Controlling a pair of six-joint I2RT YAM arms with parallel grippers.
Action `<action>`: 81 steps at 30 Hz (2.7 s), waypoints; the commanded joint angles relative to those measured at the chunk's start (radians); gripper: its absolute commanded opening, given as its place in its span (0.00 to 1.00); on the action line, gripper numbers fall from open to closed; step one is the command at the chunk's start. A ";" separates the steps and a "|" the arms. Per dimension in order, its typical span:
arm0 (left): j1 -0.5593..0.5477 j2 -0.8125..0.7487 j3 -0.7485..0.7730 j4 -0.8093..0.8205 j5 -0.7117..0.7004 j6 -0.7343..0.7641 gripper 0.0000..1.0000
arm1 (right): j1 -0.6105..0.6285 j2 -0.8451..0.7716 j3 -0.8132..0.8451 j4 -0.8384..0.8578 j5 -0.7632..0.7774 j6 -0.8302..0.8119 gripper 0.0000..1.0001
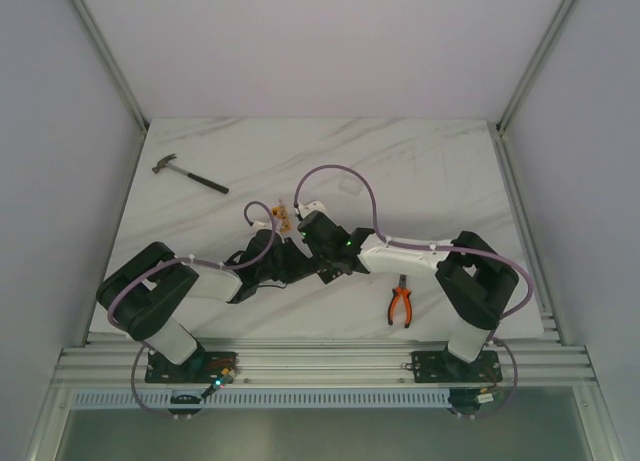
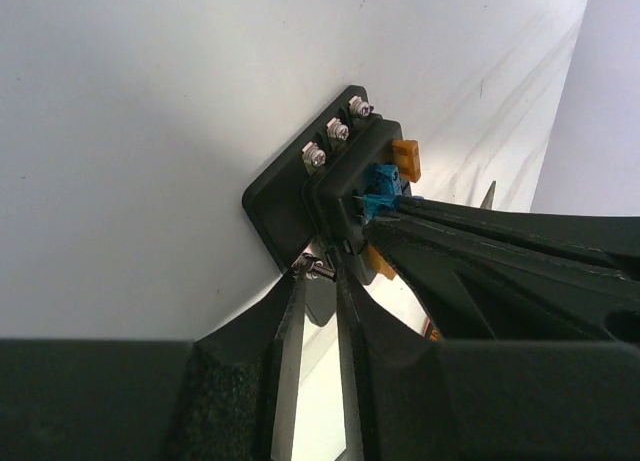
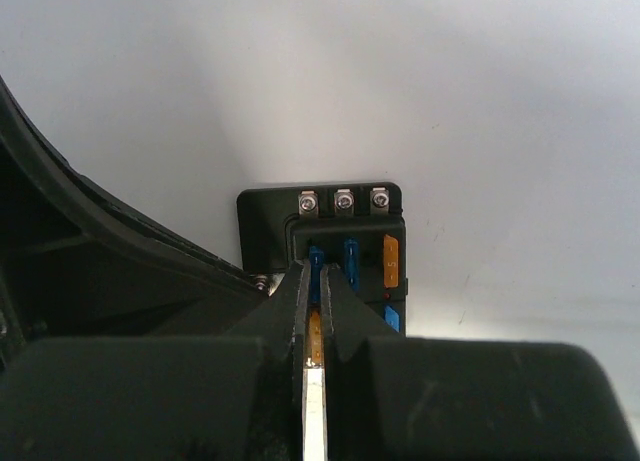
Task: Snap on the fuse box
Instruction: Install the fuse at the fuse box base.
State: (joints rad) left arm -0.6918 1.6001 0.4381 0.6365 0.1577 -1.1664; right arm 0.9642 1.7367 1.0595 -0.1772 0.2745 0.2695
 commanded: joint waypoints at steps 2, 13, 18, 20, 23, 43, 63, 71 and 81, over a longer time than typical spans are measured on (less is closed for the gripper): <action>0.006 0.022 0.011 -0.008 0.004 -0.013 0.27 | 0.014 0.022 0.037 -0.019 0.035 0.024 0.00; 0.006 0.024 0.006 -0.018 0.001 -0.019 0.24 | 0.019 0.043 0.019 -0.056 0.003 -0.042 0.04; 0.006 0.023 0.002 -0.024 -0.001 -0.023 0.23 | 0.019 0.050 0.018 -0.081 0.026 -0.062 0.07; 0.006 0.024 0.002 -0.024 0.000 -0.023 0.24 | 0.018 0.047 0.020 -0.084 0.020 -0.066 0.09; 0.006 0.023 0.001 -0.027 0.000 -0.024 0.23 | 0.019 0.039 0.025 -0.081 0.004 -0.068 0.14; 0.006 0.016 -0.006 -0.024 0.000 -0.026 0.23 | 0.019 -0.012 0.083 -0.085 -0.020 -0.065 0.39; 0.006 0.024 -0.001 -0.026 0.003 -0.026 0.23 | 0.018 0.064 0.181 -0.178 0.043 -0.053 0.29; 0.006 0.026 0.001 -0.028 0.005 -0.026 0.23 | 0.019 0.088 0.191 -0.178 0.041 -0.058 0.25; 0.007 0.025 0.002 -0.031 0.005 -0.026 0.23 | 0.000 0.084 0.182 -0.198 0.044 -0.054 0.10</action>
State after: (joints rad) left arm -0.6899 1.6039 0.4393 0.6418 0.1638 -1.1858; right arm 0.9745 1.8153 1.2148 -0.3462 0.2993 0.2131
